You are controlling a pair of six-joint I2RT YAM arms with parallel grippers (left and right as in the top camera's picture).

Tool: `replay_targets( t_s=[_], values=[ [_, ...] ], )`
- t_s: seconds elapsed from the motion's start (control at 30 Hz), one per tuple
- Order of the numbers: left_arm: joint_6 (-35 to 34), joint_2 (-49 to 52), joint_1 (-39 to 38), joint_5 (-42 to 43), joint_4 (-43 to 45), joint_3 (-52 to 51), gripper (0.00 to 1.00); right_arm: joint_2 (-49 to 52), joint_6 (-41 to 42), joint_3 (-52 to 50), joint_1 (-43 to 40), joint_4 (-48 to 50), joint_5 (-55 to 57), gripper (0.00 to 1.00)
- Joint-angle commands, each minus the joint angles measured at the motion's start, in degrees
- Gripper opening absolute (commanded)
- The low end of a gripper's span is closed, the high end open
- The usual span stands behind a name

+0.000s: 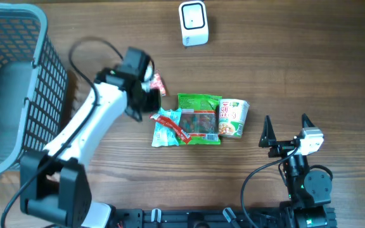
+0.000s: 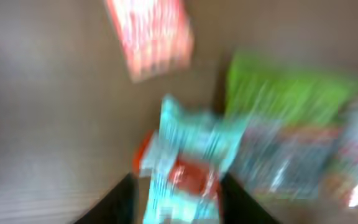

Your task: Scan the item barcode

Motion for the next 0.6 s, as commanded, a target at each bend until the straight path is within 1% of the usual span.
replay_targets(
  t_s=[0.0,0.1,0.13,0.2,0.23,0.27,0.33,0.57],
  values=[
    [-6.64,-1.79,3.04,-4.28,5.79,3.28,0.48,-0.22,-0.20,-0.07,-0.22,0.20,-0.66,1.00],
    [-8.02,0.22,5.27,-4.24,8.63,3.28,0.45,-0.22,-0.22,-0.07,-0.22,0.20,-0.66,1.00],
    [-8.02,1.70,5.95,-4.07,10.01,3.26,0.39,-0.22,-0.20,-0.07,-0.22,0.22,-0.66,1.00],
    [-8.00,3.87,6.14,-1.95,11.96,3.02,0.12,-0.22,-0.22,-0.07,-0.22,0.20,-0.66,1.00],
    [-8.00,5.31,6.12,-0.31,12.87,3.02,0.06,-0.22,-0.22,-0.07,-0.22,0.20,-0.66,1.00],
    [-8.00,6.47,6.12,1.18,13.66,3.02,0.04,-0.22,-0.20,-0.07,-0.22,0.20,-0.66,1.00],
    [-8.00,9.92,6.14,3.61,15.13,3.02,0.04,-0.22,-0.20,-0.07,-0.22,0.20,-0.66,1.00],
    [-7.78,17.25,6.19,4.00,15.43,2.97,0.04,-0.22,-0.22,-0.07,-0.22,0.20,-0.66,1.00]
  ],
)
